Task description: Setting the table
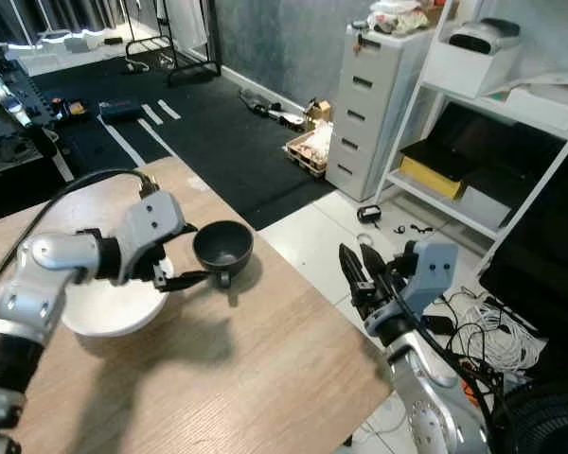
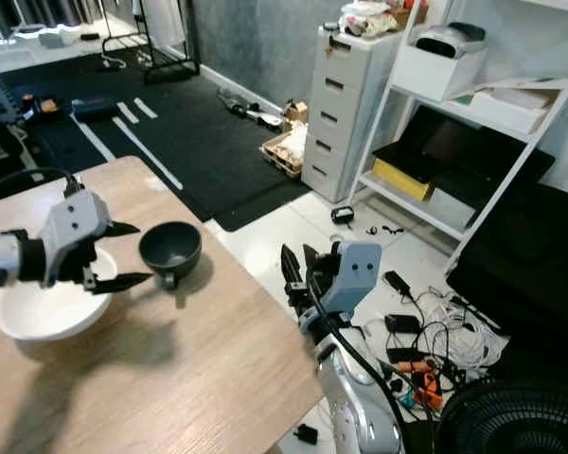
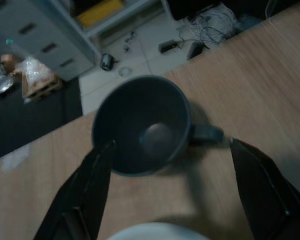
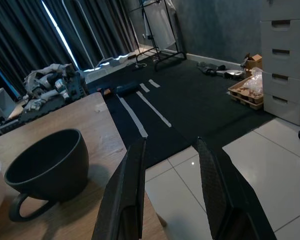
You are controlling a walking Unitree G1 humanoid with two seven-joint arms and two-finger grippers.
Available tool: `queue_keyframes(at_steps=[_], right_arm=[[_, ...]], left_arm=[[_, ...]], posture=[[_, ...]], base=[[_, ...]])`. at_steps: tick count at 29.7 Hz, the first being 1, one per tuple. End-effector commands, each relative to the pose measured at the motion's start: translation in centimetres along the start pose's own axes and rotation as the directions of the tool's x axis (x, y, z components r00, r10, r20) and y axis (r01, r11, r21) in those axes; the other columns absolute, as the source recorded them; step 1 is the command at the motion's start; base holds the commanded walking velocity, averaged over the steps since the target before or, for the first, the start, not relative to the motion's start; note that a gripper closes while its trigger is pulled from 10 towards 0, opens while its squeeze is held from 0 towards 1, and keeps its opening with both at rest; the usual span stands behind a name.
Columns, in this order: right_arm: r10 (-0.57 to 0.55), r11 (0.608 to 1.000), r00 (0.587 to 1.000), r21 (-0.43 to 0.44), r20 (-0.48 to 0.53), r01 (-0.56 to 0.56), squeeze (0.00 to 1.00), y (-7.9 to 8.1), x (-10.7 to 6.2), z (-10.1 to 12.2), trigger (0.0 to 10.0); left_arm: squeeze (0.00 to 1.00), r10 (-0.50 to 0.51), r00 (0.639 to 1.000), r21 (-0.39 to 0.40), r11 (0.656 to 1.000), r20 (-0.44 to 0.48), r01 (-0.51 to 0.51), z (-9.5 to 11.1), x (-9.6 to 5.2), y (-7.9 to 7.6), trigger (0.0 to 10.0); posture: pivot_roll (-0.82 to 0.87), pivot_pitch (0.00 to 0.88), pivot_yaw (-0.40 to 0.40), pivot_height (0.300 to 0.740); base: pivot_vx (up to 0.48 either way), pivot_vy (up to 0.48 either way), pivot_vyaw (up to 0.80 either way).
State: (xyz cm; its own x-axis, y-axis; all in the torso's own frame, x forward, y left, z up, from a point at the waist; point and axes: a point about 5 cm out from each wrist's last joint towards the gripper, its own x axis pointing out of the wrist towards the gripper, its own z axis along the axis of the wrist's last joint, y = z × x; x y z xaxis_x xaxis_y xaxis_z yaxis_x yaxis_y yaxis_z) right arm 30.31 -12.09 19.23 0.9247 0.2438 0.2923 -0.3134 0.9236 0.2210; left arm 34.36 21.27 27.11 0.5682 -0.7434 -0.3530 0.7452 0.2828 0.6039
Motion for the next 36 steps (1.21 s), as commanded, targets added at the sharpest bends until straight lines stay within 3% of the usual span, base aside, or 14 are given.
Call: queue_keyframes(at_steps=[1,8,13,30,31,32,33,35,36], right_arm=[[0.014,1.000,1.000,0.005,-0.004,-0.014,0.00,0.4,-0.1,0.0,10.0],[0.003,1.000,1.000,0.010,-0.009,-0.003,0.00,0.4,-0.5,-0.1,10.0],[-0.008,1.000,1.000,0.009,-0.012,0.008,0.00,0.4,-0.9,0.0,10.0],[-0.034,0.999,0.999,0.011,-0.019,0.034,0.00,0.2,-1.3,0.1,10.0],[-0.037,0.999,0.999,0.010,-0.018,0.037,0.00,0.2,-1.3,0.1,10.0],[-0.037,0.999,0.999,0.010,-0.018,0.037,0.00,0.2,-1.3,0.1,10.0],[-0.038,0.999,0.999,0.010,-0.018,0.038,0.00,0.2,-1.3,0.1,10.0],[-0.039,0.999,0.999,0.010,-0.018,0.039,0.00,0.1,-1.3,0.1,10.0],[-0.040,0.999,0.999,0.010,-0.018,0.041,0.00,0.1,-1.3,0.1,10.0]], left_arm=[[0.00,-0.133,0.987,0.058,0.989,-0.090,0.139,-0.7,-0.1,-0.2,10.0],[0.00,-0.184,0.961,0.124,0.969,-0.205,0.212,-1.4,0.0,0.4,10.0],[0.00,-0.151,0.947,0.204,0.955,-0.285,0.214,-1.9,1.3,1.2,10.0],[0.00,-0.109,0.955,0.319,0.927,-0.277,0.199,-1.3,3.9,1.7,10.0],[0.00,-0.101,0.961,0.327,0.927,-0.256,0.185,-1.3,4.5,1.4,4.7],[0.00,-0.101,0.961,0.327,0.927,-0.256,0.185,-1.3,4.5,1.4,4.7],[0.00,-0.098,0.963,0.330,0.927,-0.250,0.180,-1.3,4.6,1.3,2.6],[0.00,-0.097,0.965,0.333,0.926,-0.244,0.177,-1.3,4.8,1.2,2.6],[0.00,-0.094,0.968,0.337,0.926,-0.235,0.172,-1.2,5.0,1.1,0.0]], posture=[[0.09,0.136,0.119,0.740],[0.09,0.153,0.123,0.740],[0.08,0.180,0.129,0.740],[0.07,0.199,0.133,0.740],[0.06,0.199,0.133,0.740],[0.06,0.199,0.133,0.740],[0.06,0.199,0.133,0.740],[0.06,0.198,0.133,0.740],[0.06,0.198,0.133,0.740]], base=[[0.000,0.000,0.00],[0.000,0.000,0.00],[0.000,0.000,0.00],[0.000,0.000,0.00],[0.000,0.000,0.00],[0.000,0.000,0.00],[0.000,0.000,0.00],[0.000,0.000,0.00],[0.000,0.000,0.00]])
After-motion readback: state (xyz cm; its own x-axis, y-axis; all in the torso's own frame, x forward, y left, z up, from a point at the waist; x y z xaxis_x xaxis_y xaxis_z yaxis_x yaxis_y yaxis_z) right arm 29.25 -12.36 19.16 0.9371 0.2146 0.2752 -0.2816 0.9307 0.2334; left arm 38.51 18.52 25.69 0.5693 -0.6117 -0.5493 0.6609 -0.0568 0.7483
